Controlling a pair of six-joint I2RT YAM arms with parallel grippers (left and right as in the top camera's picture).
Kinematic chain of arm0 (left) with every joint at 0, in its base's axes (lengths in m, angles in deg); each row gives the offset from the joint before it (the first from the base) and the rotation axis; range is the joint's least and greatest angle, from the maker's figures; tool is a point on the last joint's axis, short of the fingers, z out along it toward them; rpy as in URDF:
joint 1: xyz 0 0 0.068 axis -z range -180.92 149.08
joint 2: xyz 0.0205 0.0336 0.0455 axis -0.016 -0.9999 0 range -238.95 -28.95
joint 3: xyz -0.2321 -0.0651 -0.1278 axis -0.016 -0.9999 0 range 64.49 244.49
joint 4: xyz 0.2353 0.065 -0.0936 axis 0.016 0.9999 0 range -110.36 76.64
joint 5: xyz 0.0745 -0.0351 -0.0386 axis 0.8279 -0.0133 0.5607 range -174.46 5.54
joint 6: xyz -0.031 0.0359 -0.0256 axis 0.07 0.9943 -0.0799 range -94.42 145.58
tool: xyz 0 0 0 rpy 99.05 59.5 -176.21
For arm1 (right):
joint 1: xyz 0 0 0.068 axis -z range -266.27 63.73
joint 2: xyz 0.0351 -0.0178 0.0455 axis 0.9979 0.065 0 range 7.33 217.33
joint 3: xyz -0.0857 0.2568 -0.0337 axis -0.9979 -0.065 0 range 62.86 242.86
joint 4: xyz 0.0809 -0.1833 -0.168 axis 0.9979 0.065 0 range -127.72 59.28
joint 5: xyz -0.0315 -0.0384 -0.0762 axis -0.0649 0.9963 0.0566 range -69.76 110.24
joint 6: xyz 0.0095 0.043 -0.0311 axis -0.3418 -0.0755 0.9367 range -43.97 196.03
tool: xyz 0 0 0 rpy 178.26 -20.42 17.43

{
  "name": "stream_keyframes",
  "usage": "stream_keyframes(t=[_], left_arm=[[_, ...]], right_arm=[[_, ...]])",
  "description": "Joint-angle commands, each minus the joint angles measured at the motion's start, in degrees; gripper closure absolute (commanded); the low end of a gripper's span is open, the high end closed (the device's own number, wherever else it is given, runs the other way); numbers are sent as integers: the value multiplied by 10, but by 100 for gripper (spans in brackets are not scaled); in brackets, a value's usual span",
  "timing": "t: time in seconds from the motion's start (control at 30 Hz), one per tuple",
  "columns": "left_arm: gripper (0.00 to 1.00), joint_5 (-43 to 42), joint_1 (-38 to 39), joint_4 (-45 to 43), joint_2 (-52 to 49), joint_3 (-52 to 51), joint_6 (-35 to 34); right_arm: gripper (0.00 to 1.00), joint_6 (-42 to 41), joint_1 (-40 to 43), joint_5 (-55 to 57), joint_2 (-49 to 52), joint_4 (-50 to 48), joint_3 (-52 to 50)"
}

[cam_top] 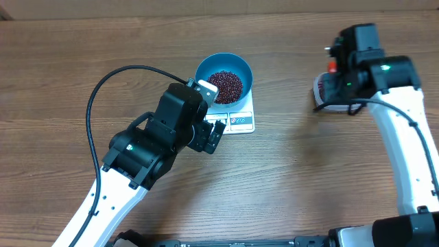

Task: Scoop item into bowl and weigh 150g on scale
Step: 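Move the empty scoop back right toward the bean tub, then lower the red scoop into the bean tub with the right gripper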

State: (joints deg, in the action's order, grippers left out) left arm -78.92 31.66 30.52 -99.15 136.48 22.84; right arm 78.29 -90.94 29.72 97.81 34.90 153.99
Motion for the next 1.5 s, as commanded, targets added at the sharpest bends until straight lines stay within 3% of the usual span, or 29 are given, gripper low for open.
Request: stream_keyframes(t=[0.0,0.23,0.33,0.4,0.6,0.7,0.73,0.77,0.9,1.0,1.07,1.17,1.23,1.3,1.37,1.43,1.47], left_arm=[[0,-7,-3,-1,-2,9,11],[0,-7,-3,-1,-2,9,11],[0,-7,-3,-1,-2,9,11],[0,-7,-3,-1,-2,9,11],[0,-7,-3,-1,-2,9,11],[0,-7,-3,-1,-2,9,11],[1,-7,-3,-1,-2,9,11],[0,-7,-3,-1,-2,9,11],[0,-7,-3,-1,-2,9,11],[0,-7,-3,-1,-2,9,11],[0,-7,-3,-1,-2,9,11],[0,-7,-3,-1,-2,9,11],[0,-7,-3,-1,-2,9,11],[0,-7,-3,-1,-2,9,11],[0,-7,-3,-1,-2,9,11],[0,-7,-3,-1,-2,9,11],[0,-7,-3,-1,-2,9,11]], right_arm=[[96,-27,41,9,-8,2,10],[96,-26,79,8,-7,-8,-12],[91,-25,79,7,-7,-16,-23],[96,-25,79,8,-7,-20,-26],[96,-25,79,8,-7,-33,-26],[85,-25,79,8,-7,-41,-26],[87,-25,79,8,-7,-43,-26],[96,-25,79,8,-7,-45,-26],[96,-25,79,8,-7,-51,-27],[84,-25,79,8,-7,-54,-27],[96,-25,79,8,-7,-55,-27],[96,-25,79,8,-7,-57,-27],[86,-25,79,8,-7,-61,-27],[96,-25,79,8,-7,-64,-27],[96,-25,79,8,-7,-67,-27],[87,-25,79,8,-7,-70,-27],[89,-25,79,8,-7,-71,-27]])
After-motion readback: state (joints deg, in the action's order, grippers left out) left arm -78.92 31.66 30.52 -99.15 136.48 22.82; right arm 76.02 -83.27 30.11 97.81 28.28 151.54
